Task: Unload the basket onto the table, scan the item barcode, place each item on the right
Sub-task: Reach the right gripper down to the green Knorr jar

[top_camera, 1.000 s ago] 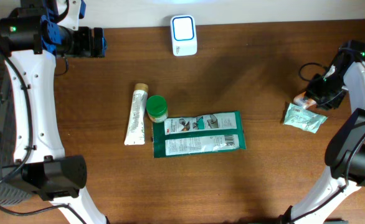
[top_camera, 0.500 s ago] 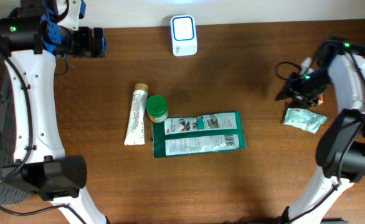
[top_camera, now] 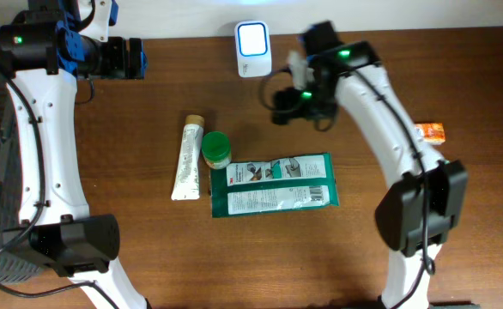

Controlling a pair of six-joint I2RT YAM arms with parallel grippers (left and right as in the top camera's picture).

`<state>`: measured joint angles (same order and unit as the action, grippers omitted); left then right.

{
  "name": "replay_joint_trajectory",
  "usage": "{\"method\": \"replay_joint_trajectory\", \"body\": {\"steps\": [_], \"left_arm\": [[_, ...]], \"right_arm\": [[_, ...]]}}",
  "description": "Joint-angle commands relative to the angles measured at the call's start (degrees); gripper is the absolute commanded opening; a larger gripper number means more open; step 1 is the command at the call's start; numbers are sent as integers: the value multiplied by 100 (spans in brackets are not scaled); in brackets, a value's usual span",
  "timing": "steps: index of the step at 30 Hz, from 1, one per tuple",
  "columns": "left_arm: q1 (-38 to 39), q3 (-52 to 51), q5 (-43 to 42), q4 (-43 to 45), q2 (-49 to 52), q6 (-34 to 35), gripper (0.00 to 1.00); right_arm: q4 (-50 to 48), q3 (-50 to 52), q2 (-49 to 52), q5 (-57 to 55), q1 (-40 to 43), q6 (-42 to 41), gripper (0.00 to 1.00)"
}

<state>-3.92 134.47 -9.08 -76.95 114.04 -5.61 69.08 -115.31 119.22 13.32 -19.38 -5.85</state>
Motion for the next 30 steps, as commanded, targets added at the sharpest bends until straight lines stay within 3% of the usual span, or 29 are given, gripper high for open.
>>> {"method": "replay_joint_trajectory", "body": {"steps": [1, 7, 30], "left_arm": [[0, 24, -57, 11, -50, -98, 99], [0, 24, -57, 9, -50, -98, 99], [0, 24, -57, 11, -50, -96, 99]], "right_arm": [[-393, -396, -76, -1019, -817, 439, 98], [-1064, -387, 234, -1097, -1609, 739, 98], [-1499, -385, 1526, -492, -1978, 745, 97]]}}
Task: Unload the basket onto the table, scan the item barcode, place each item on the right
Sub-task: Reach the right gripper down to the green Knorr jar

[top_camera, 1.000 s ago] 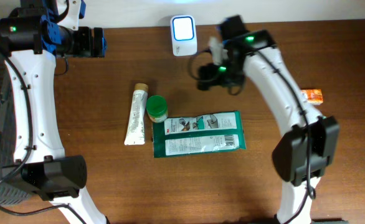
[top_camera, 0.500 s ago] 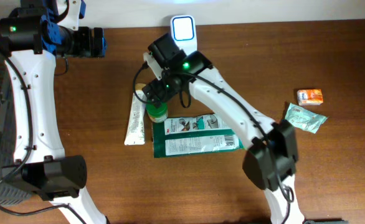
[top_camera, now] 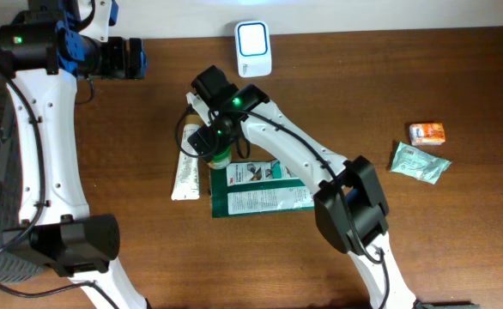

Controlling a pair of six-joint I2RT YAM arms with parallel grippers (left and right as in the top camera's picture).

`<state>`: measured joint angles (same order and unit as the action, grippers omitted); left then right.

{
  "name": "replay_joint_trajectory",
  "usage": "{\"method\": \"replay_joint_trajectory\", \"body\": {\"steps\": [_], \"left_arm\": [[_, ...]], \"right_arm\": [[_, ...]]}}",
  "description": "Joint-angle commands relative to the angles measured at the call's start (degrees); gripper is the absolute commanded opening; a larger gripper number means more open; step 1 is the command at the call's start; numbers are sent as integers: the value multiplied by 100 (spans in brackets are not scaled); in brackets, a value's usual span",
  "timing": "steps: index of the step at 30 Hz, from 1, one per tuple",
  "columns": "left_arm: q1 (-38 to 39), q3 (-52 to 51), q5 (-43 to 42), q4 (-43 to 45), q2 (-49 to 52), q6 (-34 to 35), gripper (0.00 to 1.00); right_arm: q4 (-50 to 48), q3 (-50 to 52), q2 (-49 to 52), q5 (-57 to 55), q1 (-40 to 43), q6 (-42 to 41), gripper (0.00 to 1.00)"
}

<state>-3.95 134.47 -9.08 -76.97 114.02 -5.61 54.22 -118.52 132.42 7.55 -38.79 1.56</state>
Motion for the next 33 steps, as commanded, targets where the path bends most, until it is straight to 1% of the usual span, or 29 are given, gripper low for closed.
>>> {"method": "replay_joint_trajectory", "body": {"steps": [1, 6, 10, 13, 17, 20, 25, 29, 31, 33], "left_arm": [[2, 24, -57, 13, -48, -98, 99], [2, 24, -57, 13, -48, -96, 99], [2, 24, -57, 13, -48, -98, 99], [2, 24, -57, 13, -48, -98, 99], [2, 24, -57, 13, -48, -98, 99], [2, 24, -57, 13, -48, -96, 99], [2, 24, -57, 13, -48, -98, 99], [2, 24, -57, 13, -48, -98, 99], [2, 24, -57, 13, -48, -98, 99], [2, 24, -57, 13, -48, -98, 99]], "right_arm": [[-11, -61, 271, 87, -37, -7, 96], [-11, -63, 308, 83, -59, -4, 86], [37, -63, 306, 79, -52, 0, 85], [59, -63, 306, 81, -52, -2, 79], [140, -72, 293, 76, -46, -2, 66], [310, -155, 223, 55, 24, 0, 64], [911, -579, -28, -68, 258, 111, 63], [1397, -979, -129, -68, 444, 1014, 64], [1641, -1082, -129, -70, 505, 1781, 64], [1895, -1080, -125, -70, 546, 2955, 63]]}}
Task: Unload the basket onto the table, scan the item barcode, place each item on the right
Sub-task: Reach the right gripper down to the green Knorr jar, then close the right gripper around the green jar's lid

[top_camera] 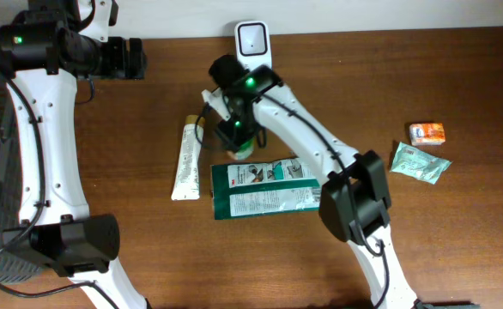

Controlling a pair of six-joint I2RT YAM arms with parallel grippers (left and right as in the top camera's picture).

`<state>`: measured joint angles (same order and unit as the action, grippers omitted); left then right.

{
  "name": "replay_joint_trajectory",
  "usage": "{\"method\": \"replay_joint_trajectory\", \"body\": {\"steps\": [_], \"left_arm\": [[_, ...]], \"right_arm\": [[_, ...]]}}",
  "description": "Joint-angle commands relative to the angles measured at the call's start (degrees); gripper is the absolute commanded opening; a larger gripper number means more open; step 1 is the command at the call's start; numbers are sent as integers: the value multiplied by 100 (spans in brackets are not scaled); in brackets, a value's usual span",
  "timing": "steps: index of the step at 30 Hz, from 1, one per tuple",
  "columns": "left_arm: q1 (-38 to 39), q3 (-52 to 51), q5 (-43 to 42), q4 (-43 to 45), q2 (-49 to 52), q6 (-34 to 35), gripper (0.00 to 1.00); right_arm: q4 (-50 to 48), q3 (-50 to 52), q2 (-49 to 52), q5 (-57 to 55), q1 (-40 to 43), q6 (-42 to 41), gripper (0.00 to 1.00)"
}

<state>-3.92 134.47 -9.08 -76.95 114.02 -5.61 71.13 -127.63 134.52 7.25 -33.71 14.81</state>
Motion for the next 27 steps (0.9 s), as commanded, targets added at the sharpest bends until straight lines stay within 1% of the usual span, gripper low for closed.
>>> {"method": "replay_joint_trajectory", "body": {"steps": [1, 3, 5, 7, 10, 14, 16, 17, 18, 19, 21, 22, 23, 24, 25, 27], "left_arm": [[0, 24, -57, 11, -48, -98, 99], [0, 24, -57, 11, -48, -96, 99], [0, 24, -55, 11, -48, -98, 99], [0, 24, -57, 11, -48, -98, 99], [0, 24, -55, 11, -48, -98, 99], [0, 24, -57, 11, -48, -96, 99], [0, 24, -57, 11, -48, -98, 99], [0, 24, -57, 11, -48, -98, 99], [0, 24, -57, 11, -48, -96, 99], [0, 24, -57, 11, -48, -96, 99], [0, 24, -57, 11, -48, -96, 99], [0, 24, -57, 11, -48, -98, 99], [0, 24, -57, 11, -48, -98, 99], [0, 24, -57, 11, -48, -98, 99], [0, 24, -57, 11, -48, -98, 99], [0, 24, -57, 11, -48, -98, 99]], "right_arm": [[289, -157, -330, -39, 44, 2057, 64], [417, -116, -328, -37, 44, 2959, 64], [479, -94, -321, -24, 42, 3681, 66], [511, -76, -299, -15, 42, 4566, 72], [542, 52, -291, -15, 55, 5576, 72], [470, 282, -291, -15, 162, 6422, 71], [280, 337, -291, 7, 238, 6441, 71], [155, 334, -291, 120, 282, 6293, 71], [-20, 306, -295, 284, 343, 5904, 73], [-70, 249, -302, 315, 372, 5674, 76], [-96, 136, -302, 313, 380, 5300, 76], [-90, 31, -302, 308, 380, 4990, 81], [-90, -103, -302, 310, 378, 4535, 88], [-94, -264, -302, 310, 378, 3908, 98], [-94, -396, -304, 310, 378, 3392, 98], [-94, -713, -304, 313, 380, 1823, 98]]}}
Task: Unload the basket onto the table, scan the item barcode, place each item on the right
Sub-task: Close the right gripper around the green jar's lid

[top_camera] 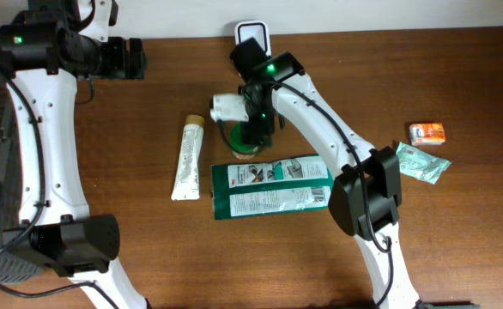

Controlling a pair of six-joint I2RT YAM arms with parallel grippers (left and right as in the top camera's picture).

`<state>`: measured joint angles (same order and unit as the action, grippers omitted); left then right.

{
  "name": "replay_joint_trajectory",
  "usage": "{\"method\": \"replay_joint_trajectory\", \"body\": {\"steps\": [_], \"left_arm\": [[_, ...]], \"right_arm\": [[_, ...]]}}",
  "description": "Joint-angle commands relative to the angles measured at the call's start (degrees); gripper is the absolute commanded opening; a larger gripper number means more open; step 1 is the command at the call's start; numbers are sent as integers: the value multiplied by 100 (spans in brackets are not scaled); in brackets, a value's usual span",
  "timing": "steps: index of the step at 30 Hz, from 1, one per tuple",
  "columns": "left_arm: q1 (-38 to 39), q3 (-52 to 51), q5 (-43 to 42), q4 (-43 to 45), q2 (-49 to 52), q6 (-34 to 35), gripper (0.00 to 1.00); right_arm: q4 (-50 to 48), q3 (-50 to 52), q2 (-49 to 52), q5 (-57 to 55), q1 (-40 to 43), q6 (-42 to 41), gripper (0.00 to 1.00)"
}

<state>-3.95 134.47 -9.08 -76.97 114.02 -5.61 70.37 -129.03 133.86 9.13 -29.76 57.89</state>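
Observation:
A small green-capped bottle (241, 151) shows in the overhead view just above the green packet, mostly covered by my right gripper (250, 137), which is shut on it from above. The white barcode scanner (250, 31) stands at the table's back edge, half hidden behind the right arm. My left gripper (136, 58) hangs at the far left back, away from everything; its fingers are too dark to read.
A white tube (185, 160) with a tan cap lies left of the bottle. A flat green packet (271, 185) lies in front of it. An orange box (427, 132) and a pale green pouch (421, 162) sit at the right.
My right gripper and the green-capped bottle have shifted slightly right and toward the back, and the wrist has turned. The left arm has not moved.
My right gripper was by the scanner while the bottle stood next to the tube. Then it was down on the bottle. Later the bottle was right of its first spot, in the gripper. Now it is a little nearer the scanner.

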Motion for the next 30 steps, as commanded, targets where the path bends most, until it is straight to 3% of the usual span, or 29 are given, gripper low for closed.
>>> {"method": "replay_joint_trajectory", "body": {"steps": [1, 2, 4, 8, 10, 13, 16, 23, 30], "left_arm": [[2, 24, -57, 11, -48, -98, 99], [2, 24, -57, 13, -48, -98, 99], [2, 24, -57, 13, -48, -96, 99], [2, 24, -57, 13, -48, -98, 99], [2, 24, -57, 13, -48, -98, 99], [2, 24, -57, 13, -48, -98, 99], [2, 24, -57, 13, -48, -96, 99], [2, 24, -57, 13, -48, -96, 99], [2, 24, -57, 13, -48, -98, 99]], "right_arm": [[-17, -640, -236, 129, -15, -2970, 98], [-11, -728, -238, 195, -15, -3987, 98], [35, -726, -236, 234, -22, -5104, 98], [-44, -678, -223, 546, -22, -5794, 98], [-136, -627, -223, 490, -22, -6701, 98], [-31, -490, -223, -835, -28, -8894, 98], [-46, -111, -223, -1698, -70, -10349, 98], [-623, 579, -223, -1556, -258, -10710, 99], [-706, 629, -101, -1591, -431, -10957, 92]]}}
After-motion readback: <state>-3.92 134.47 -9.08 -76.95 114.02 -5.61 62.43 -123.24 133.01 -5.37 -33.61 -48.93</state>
